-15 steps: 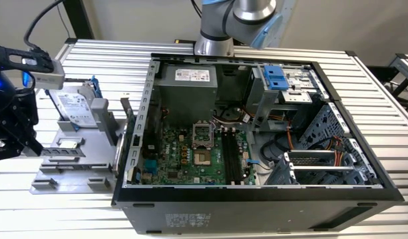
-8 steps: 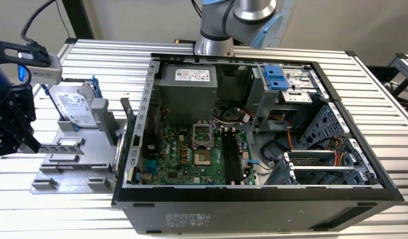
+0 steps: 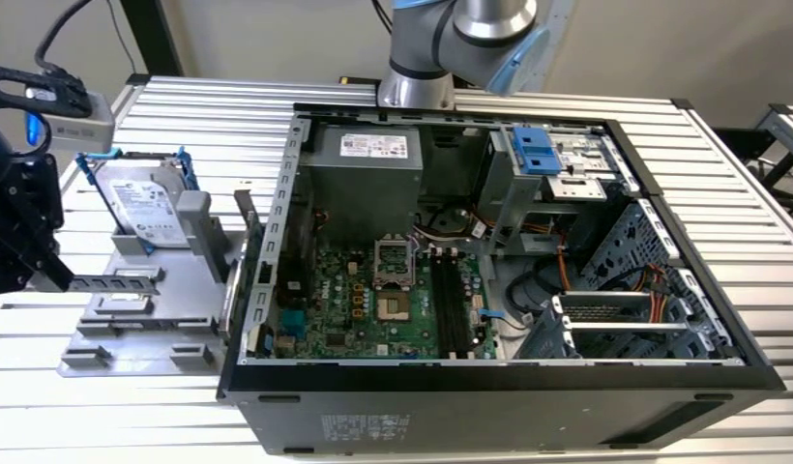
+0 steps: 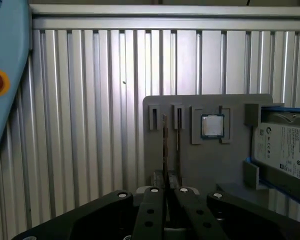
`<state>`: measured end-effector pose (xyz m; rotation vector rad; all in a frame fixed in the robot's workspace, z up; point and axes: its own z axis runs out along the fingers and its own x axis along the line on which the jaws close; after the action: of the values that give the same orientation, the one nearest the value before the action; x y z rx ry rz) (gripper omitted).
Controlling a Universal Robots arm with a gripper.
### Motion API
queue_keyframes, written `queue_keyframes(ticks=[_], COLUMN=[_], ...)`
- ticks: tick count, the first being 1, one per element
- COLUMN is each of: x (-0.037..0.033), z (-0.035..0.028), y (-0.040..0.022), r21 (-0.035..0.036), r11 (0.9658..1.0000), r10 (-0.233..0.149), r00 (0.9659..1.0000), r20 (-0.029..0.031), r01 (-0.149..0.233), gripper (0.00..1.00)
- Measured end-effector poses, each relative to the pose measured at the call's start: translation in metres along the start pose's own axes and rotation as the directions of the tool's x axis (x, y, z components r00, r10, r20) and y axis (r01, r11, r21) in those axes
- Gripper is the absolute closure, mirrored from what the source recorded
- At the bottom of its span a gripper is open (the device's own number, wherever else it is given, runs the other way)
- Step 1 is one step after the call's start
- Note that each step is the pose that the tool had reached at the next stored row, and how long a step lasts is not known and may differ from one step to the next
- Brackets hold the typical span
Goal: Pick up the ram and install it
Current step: 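Pick up the ram and move it above insertion slot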
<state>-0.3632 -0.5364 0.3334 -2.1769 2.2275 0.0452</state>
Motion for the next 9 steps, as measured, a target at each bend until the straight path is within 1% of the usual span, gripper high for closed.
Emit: queue_keyframes(ticks=[9], x=[-0.0004], z=[-0.0094], y=[0.0002], r21=[0.0001], r11=[1.0000], r10=[0.002], r00=[1.0000], r20=[0.0000], r01=[-0.002], gripper=[1.00])
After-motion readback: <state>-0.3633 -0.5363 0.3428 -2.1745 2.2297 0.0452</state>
